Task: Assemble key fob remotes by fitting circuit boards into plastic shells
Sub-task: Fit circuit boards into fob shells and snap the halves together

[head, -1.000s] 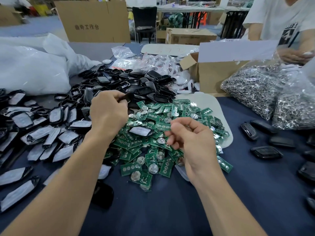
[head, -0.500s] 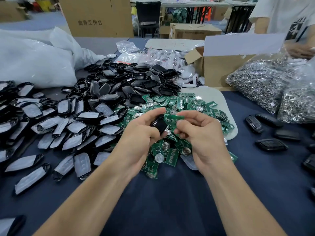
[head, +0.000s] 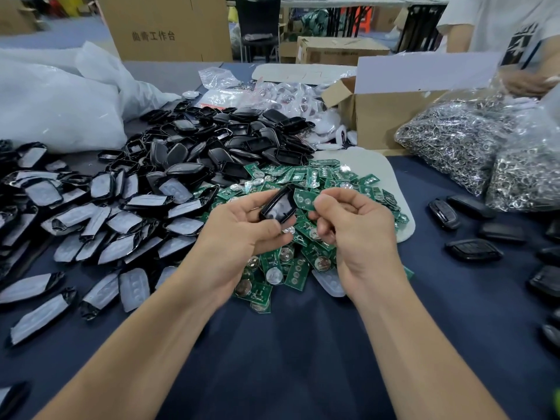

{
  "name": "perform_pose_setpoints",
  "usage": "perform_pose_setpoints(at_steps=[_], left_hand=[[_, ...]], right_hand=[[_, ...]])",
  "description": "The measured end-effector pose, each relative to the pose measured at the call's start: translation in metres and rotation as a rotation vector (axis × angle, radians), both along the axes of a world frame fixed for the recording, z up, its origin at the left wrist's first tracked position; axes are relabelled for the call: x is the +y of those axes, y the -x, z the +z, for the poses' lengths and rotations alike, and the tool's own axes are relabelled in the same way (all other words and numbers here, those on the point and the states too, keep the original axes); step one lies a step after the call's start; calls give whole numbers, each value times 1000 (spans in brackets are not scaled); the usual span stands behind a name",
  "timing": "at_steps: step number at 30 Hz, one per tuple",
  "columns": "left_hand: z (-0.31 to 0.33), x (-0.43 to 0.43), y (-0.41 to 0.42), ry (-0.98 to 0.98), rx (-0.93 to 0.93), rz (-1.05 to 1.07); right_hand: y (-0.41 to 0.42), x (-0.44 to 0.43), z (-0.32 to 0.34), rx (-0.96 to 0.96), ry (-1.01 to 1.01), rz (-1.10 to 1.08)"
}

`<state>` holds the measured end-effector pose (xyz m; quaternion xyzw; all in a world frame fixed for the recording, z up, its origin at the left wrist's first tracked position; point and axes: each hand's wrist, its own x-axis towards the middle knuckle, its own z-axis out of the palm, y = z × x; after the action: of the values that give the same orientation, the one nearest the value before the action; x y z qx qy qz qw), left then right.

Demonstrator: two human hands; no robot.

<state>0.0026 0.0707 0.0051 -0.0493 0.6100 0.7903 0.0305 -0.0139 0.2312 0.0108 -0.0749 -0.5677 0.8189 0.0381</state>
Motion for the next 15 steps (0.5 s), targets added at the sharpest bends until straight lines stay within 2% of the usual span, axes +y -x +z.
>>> perform_pose_setpoints(at_steps=[3,7,9,11,15], left_hand=[[2,1,-1,-12,-10,13],[2,2,-1,-21,-21,39],[1,3,0,-21,-28,51],[0,4,-1,-23,-27,55],[0,6,-1,-64,-32,58]], right_hand=[[1,4,1,15,34,29],[1,5,5,17,226,103],[3,6,5,28,259,109],[3,6,2,30,121,88],[0,5,-4,58,-308,-19]])
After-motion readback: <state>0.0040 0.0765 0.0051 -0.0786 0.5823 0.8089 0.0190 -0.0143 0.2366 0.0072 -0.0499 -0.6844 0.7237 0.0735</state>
